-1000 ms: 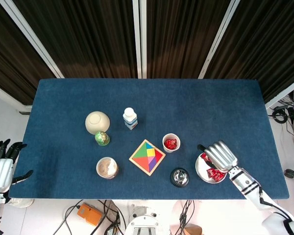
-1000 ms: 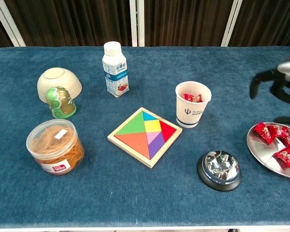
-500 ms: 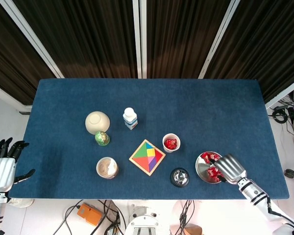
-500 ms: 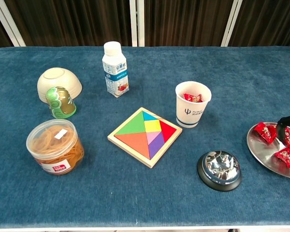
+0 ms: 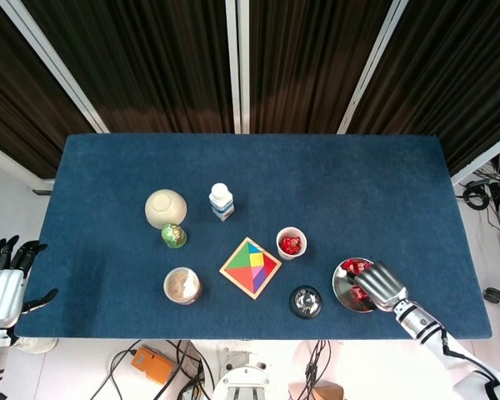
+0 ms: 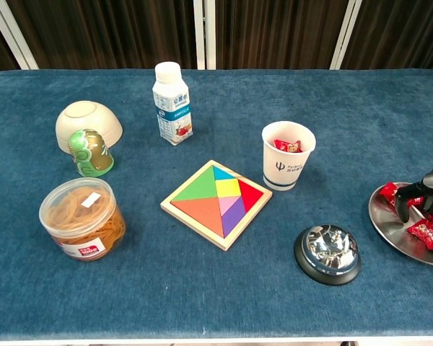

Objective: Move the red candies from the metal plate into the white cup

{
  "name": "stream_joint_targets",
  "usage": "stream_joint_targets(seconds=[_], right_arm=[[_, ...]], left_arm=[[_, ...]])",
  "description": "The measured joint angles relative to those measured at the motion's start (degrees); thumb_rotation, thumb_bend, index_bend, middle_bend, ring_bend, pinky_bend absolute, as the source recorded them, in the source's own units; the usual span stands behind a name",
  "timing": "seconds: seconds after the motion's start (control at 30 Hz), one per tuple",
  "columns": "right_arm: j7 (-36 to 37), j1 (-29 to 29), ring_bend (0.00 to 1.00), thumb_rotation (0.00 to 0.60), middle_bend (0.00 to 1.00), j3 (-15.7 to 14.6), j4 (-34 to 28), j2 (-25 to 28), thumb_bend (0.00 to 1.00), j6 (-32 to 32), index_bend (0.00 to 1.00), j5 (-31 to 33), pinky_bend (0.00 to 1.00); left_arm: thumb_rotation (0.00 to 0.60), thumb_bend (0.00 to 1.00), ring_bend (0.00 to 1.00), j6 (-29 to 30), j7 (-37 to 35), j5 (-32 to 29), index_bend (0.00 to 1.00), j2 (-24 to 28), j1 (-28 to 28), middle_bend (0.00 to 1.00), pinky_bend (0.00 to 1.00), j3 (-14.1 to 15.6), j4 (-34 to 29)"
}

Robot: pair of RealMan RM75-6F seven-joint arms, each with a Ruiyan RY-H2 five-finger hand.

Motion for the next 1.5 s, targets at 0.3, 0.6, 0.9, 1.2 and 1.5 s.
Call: stream_joint_targets(seconds=[0.3, 0.6, 0.9, 1.2, 1.5], right_arm=[[0.8, -0.2, 1.0, 0.6, 0.86, 0.6, 0.4, 0.1, 0.55, 1.7, 0.67, -1.0, 1.0], [1.3, 1.2, 1.0, 0.6, 0.86, 6.2, -4.2, 2.0, 0.55, 7.3, 0.66, -2.3, 1.0], [-0.2, 8.9, 1.0, 0.6, 0.86, 14.0, -7.8, -1.0, 0.55, 1.4, 0.62, 1.9, 1.0], [-3.4, 14.1, 1.0, 0.6, 0.86, 16.2, -5.2, -7.0, 0.55, -5.0, 0.51, 7.3, 1.0], [-5.6, 14.4, 1.0, 0.6, 0.86, 15.3, -4.9, -7.7, 0.55, -4.0, 0.38, 7.7, 1.0]], left_arm=[[0.6, 0.02, 0.0, 0.4, -0.2, 0.0, 0.21, 0.2, 0.3, 0.17, 0.0, 0.1, 0.0], [0.6, 0.02, 0.0, 0.5, 0.0, 0.2, 0.21, 0.3, 0.1, 0.17, 0.0, -0.1, -0.2], [0.6, 0.02, 0.0, 0.2, 0.4, -0.3, 0.21, 0.7, 0.1, 0.17, 0.0, -0.2, -0.8], [0.6, 0.02, 0.0, -0.2, 0.2, -1.0, 0.21, 0.7, 0.4, 0.17, 0.0, -0.1, -0.5], [0.6, 0.02, 0.0, -0.2, -0.5, -1.2, 0.21, 0.4, 0.5, 0.17, 0.0, -0.1, 0.3]])
